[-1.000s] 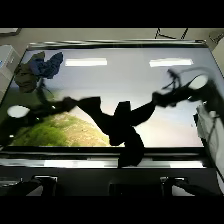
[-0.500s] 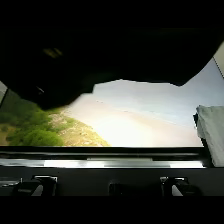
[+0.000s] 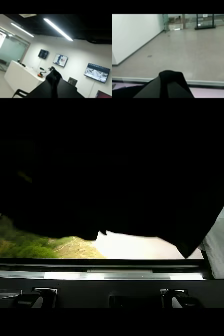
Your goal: Fold the clothes and pants, and hang the long-sleeved shirts on hangers.
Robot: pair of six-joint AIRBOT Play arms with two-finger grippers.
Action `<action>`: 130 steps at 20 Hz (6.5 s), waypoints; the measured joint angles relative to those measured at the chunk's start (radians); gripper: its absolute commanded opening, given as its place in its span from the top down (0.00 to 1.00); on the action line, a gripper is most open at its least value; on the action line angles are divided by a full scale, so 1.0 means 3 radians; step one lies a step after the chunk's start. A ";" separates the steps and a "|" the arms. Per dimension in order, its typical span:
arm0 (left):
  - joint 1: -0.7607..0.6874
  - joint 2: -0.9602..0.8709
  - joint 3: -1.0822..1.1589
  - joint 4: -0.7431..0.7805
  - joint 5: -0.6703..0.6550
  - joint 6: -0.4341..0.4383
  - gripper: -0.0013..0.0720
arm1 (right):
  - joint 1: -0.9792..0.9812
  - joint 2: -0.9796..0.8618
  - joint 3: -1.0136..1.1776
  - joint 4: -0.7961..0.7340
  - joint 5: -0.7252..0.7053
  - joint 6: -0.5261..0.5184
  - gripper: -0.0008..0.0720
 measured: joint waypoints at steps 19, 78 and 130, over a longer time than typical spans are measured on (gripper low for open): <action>0.0186 -0.3151 0.0003 0.0571 -0.1395 -0.0612 0.17 | -0.0144 -0.3188 0.0018 0.0004 0.0866 0.1101 0.28; 0.0729 -0.0802 0.1500 0.1350 -0.1837 -0.0579 0.96 | -0.1213 -0.0586 0.0642 0.0629 0.0931 -0.0412 0.93; 0.0237 -0.3024 -0.0896 0.2443 -0.1873 -0.1217 0.96 | -0.0005 -0.2862 -0.1258 -0.1002 0.1043 0.0581 0.93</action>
